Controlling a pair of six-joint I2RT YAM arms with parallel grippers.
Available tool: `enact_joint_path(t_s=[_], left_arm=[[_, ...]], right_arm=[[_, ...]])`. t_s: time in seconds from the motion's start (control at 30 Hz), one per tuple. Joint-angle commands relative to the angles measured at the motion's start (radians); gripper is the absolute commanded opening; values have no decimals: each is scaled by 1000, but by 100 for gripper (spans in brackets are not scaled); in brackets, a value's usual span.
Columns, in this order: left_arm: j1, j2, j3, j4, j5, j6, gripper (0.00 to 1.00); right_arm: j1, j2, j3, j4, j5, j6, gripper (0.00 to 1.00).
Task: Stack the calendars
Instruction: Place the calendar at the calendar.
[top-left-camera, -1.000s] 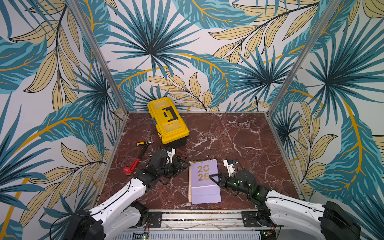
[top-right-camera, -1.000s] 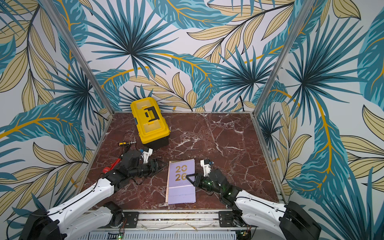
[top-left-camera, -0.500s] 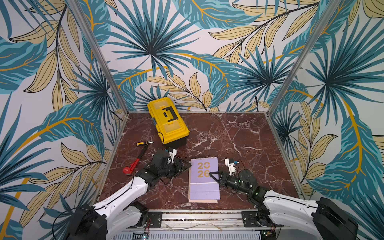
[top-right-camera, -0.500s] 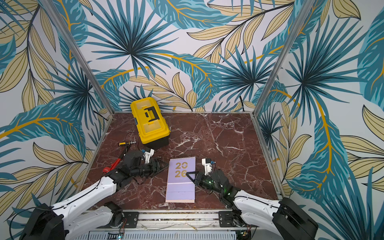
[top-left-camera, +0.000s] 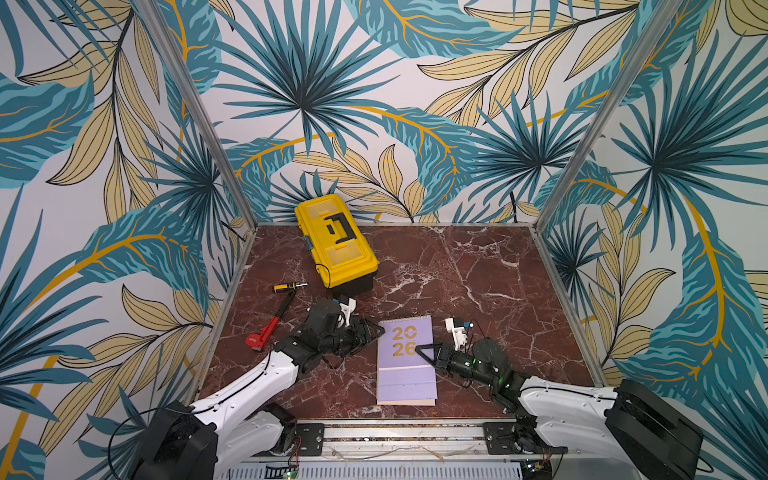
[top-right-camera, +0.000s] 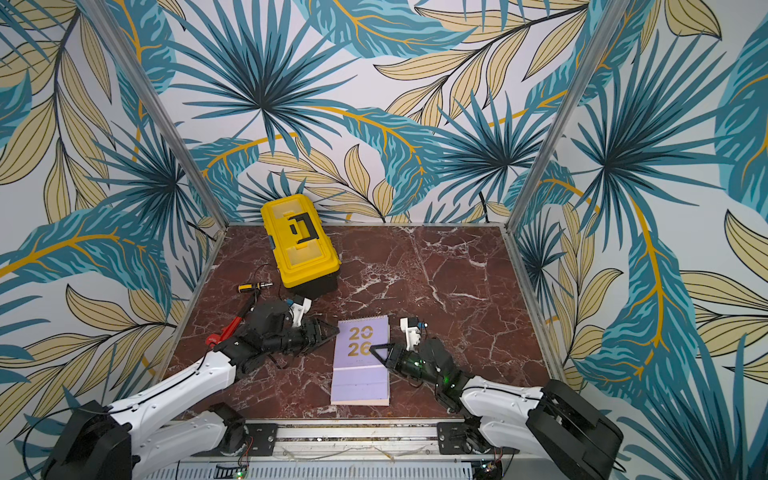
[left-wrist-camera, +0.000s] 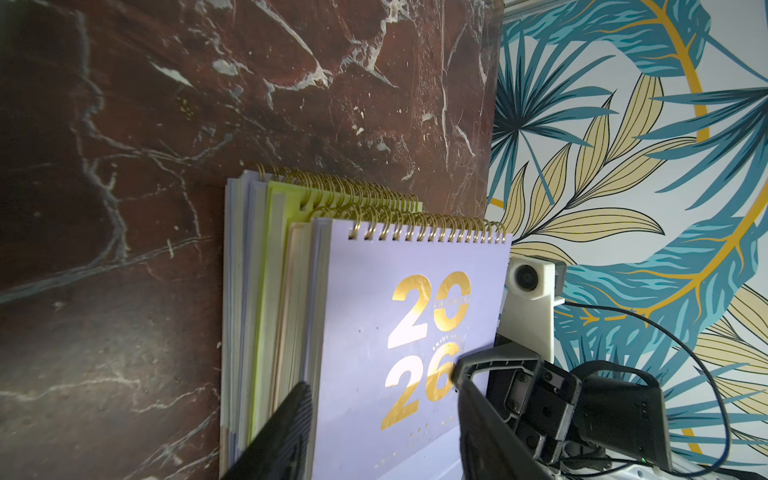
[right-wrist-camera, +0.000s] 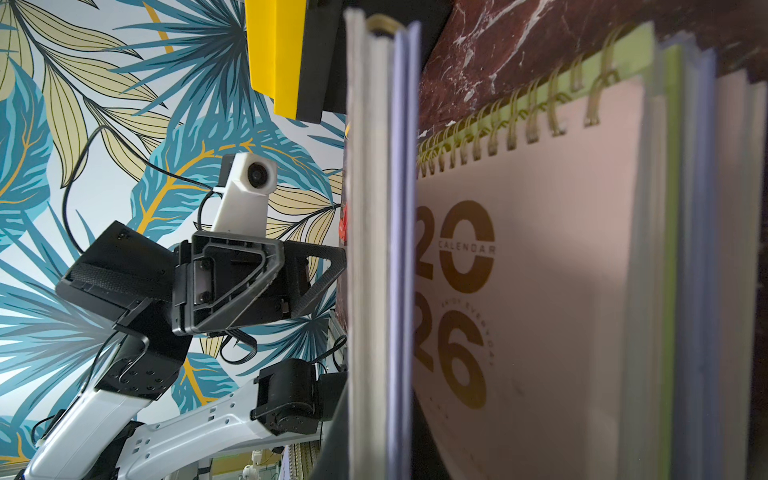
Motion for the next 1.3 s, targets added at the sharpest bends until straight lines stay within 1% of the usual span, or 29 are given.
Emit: enact_joint_path(t_s=[0.0, 0.17, 0.3, 0.6, 0.63, 0.73, 0.83, 0.97, 1.1, 1.27], left_arm=[[-8, 7, -24, 26, 5, 3, 58], [-10, 10, -29, 27, 2, 4, 58], [-10, 17, -29, 26, 3, 4, 58], [-11, 27, -26, 27, -6, 5, 58], [-11, 28, -25, 27, -7, 6, 58], [-11, 35, -23, 28, -5, 5, 58], [-11, 35, -23, 26, -4, 6, 58], [-12, 41, -23, 26, -2, 3, 59], [-14, 44, -23, 26, -5, 1, 61], [-16, 49, -23, 26, -6, 2, 62]], right_arm=[[-5, 17, -13, 110, -15, 13, 0], [-5, 11, -13, 77, -7, 4, 0], [-5, -27, -8, 4, -1, -13, 0], [-5, -133, 29, -263, 14, -72, 26], [-5, -137, 36, -291, 14, -81, 29], [-5, -142, 65, -369, 12, -107, 32], [-4, -143, 90, -421, 13, -123, 39], [-4, -143, 174, -602, 25, -167, 52], [-3, -156, 223, -730, 76, -182, 57], [-3, -144, 264, -838, 108, -204, 60]])
